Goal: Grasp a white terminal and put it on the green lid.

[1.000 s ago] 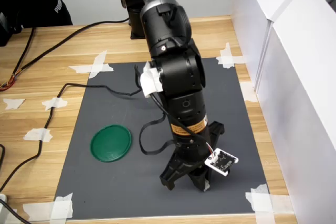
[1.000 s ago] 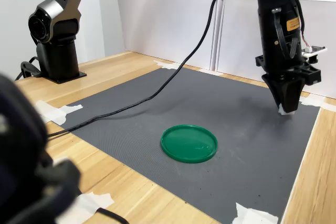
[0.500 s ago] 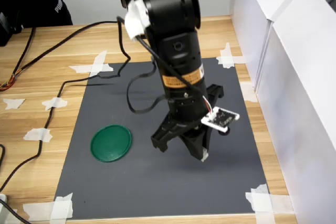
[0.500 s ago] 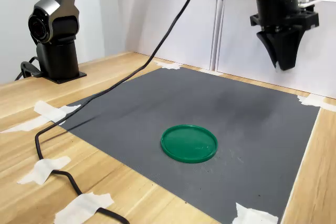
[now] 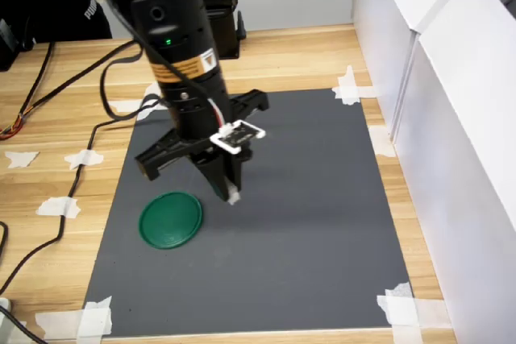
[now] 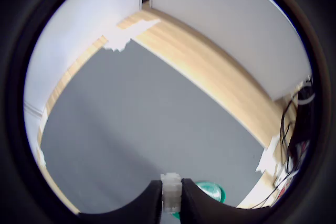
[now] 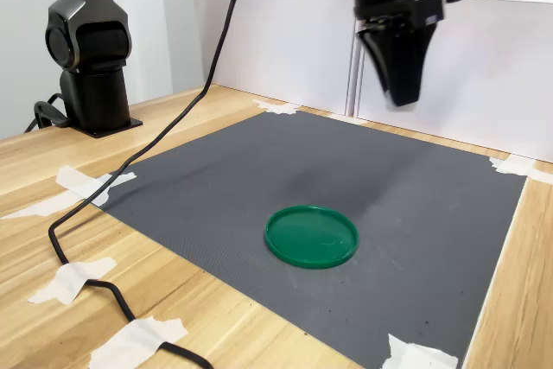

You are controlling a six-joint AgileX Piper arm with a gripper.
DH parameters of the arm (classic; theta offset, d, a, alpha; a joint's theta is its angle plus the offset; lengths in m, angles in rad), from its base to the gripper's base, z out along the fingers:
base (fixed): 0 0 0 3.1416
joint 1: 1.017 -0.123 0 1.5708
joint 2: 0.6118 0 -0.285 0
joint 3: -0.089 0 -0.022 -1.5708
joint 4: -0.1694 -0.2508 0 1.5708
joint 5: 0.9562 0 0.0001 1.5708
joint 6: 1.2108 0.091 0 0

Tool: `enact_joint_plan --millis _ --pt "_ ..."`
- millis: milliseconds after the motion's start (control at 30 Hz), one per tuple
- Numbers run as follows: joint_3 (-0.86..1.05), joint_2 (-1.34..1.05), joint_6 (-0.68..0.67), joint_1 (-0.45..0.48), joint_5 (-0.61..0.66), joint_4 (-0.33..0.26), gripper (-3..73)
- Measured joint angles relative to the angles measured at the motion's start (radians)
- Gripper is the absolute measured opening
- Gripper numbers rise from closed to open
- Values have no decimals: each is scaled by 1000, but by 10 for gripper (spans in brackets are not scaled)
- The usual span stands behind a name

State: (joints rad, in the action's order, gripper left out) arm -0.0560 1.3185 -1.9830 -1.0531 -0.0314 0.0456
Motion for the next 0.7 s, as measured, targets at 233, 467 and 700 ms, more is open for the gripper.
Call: enact_joint_plan --millis 233,467,700 --pt "112 -18 -68 117 -47 29 83" --pt "157 -16 -138 205 -148 36 83" --pt "179 42 -221 216 -178 18 83"
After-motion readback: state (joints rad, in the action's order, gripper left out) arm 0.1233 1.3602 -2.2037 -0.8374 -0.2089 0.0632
